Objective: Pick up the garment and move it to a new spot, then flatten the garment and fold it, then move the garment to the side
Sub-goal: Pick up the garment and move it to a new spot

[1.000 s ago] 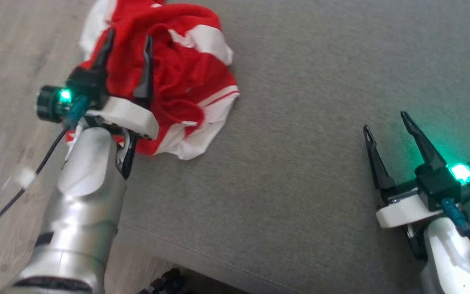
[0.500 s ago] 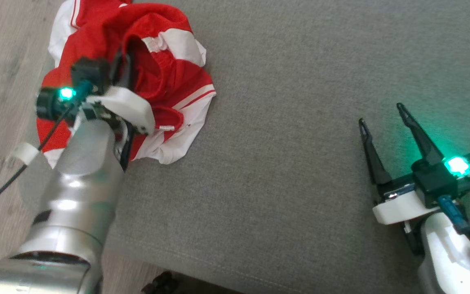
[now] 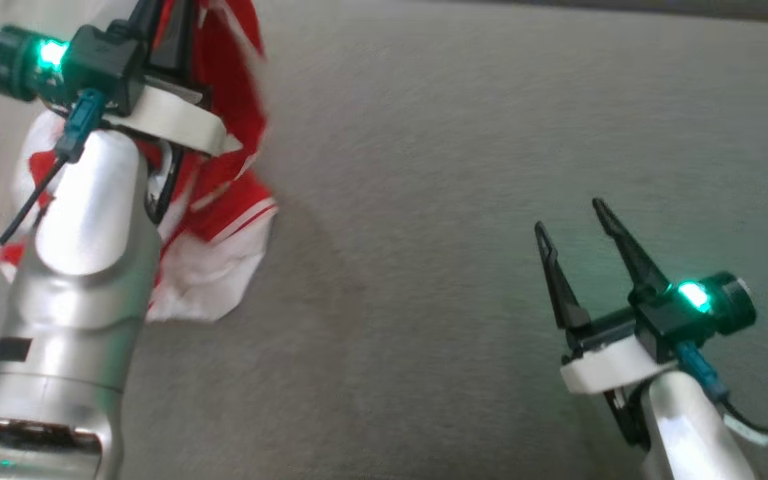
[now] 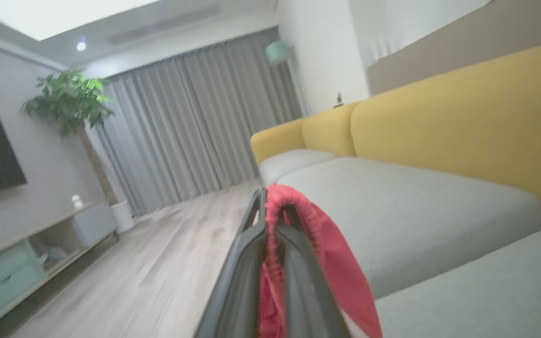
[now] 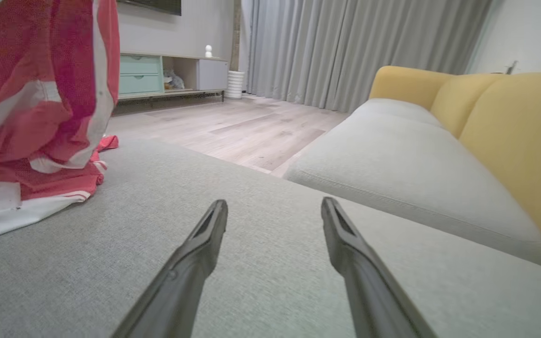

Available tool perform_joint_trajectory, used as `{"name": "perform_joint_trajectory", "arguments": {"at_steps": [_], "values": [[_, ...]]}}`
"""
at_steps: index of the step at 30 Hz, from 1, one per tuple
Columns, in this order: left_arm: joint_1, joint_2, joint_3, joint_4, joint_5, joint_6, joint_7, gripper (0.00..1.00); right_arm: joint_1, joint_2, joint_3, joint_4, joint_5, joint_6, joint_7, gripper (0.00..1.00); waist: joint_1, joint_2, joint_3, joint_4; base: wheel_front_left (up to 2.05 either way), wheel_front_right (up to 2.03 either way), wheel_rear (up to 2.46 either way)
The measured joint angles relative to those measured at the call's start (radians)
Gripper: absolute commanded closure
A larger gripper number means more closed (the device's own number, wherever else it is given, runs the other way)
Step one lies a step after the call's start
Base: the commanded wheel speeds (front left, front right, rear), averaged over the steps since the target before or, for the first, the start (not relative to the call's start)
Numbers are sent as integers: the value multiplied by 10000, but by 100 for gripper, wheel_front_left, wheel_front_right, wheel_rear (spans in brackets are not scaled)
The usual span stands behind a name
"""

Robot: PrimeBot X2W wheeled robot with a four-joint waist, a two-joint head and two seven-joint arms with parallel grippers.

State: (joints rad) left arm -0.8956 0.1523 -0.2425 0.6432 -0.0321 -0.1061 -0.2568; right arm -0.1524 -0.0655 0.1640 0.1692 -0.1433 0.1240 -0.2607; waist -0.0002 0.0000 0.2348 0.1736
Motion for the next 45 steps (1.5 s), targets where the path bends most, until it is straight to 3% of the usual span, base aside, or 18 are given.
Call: {"name": "perform_joint_trajectory", "arguments": {"at_steps": [7,16,20,25,26,27,28,33,37,45], "values": [[-401,159,-800,-1035,-8,-176,184,100,795,61,33,-305,771,0,2,0,-1,0,-1046,-1907,0,0,0],[-2208,46,-1797,-953,-121,-263,337,100,740,109,140,-917,1394,0,10,0,0,0,-1504,-4379,0,0,0],[-1825,-59,-2857,-610,-320,-263,132,100,486,109,92,-1175,1659,0,10,0,1,0,-1096,-4912,0,0,0],[785,-71,-3521,207,-675,-263,44,100,398,121,138,-1043,1779,0,10,0,6,0,-410,-4990,0,0,0],[1400,-71,-3536,196,-727,-240,44,98,401,125,151,-978,1781,0,10,0,6,0,-334,-4955,0,0,0],[1969,-88,-3517,173,-838,-153,46,53,399,128,157,-907,1789,0,10,0,7,0,-295,-4892,0,0,0],[2510,-111,-3427,125,-972,-40,46,0,400,134,174,-851,1787,0,10,0,6,0,-283,-4816,0,0,0],[5096,-278,-2420,-1026,-1381,899,46,0,616,167,-40,-485,1674,0,10,0,1,0,-688,-4296,0,0,0],[7110,-514,-1620,-2211,-1471,1373,46,0,1430,173,-334,-155,1643,0,10,0,0,0,-1271,-3862,0,0,0],[9975,-794,25,-4479,-1528,1597,46,0,2535,186,-558,190,1703,0,12,0,-1,0,-2301,-2868,0,0,0]]}}
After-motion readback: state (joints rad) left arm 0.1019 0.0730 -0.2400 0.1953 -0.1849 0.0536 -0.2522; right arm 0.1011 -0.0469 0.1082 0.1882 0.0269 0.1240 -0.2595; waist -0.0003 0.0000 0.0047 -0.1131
